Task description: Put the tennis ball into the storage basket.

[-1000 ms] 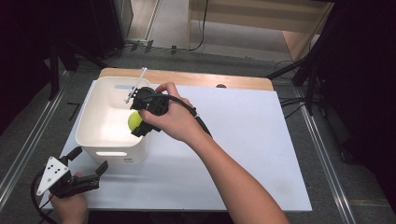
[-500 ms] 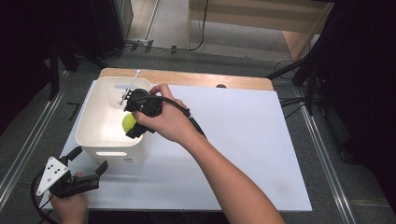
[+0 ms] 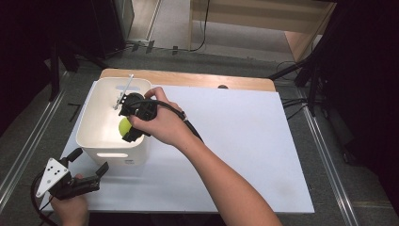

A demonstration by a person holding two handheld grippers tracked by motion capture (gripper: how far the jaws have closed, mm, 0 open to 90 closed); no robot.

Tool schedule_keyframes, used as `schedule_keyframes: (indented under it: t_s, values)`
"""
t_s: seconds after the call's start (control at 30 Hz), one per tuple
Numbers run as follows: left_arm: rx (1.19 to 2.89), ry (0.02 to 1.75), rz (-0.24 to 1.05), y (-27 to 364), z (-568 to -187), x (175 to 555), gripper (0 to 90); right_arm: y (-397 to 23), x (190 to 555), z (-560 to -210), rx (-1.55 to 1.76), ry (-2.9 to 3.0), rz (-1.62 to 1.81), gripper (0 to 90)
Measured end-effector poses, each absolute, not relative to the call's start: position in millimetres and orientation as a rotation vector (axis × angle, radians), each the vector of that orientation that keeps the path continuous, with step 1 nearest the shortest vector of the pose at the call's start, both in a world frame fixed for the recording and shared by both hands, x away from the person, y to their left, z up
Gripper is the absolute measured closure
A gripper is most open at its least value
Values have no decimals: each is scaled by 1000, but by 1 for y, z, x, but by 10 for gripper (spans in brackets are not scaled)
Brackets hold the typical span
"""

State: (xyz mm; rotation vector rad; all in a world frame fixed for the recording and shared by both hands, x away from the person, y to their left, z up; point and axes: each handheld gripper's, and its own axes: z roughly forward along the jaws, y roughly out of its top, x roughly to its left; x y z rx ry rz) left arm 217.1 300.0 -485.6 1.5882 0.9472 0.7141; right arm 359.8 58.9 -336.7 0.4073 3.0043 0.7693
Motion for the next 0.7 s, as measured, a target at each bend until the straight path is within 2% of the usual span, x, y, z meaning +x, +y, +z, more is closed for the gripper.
schedule_keyframes:
  t_s: [0.7]
  values:
    - [1582,950,710,300,-486,217,0,72,362,-357,366,2987,674,235]
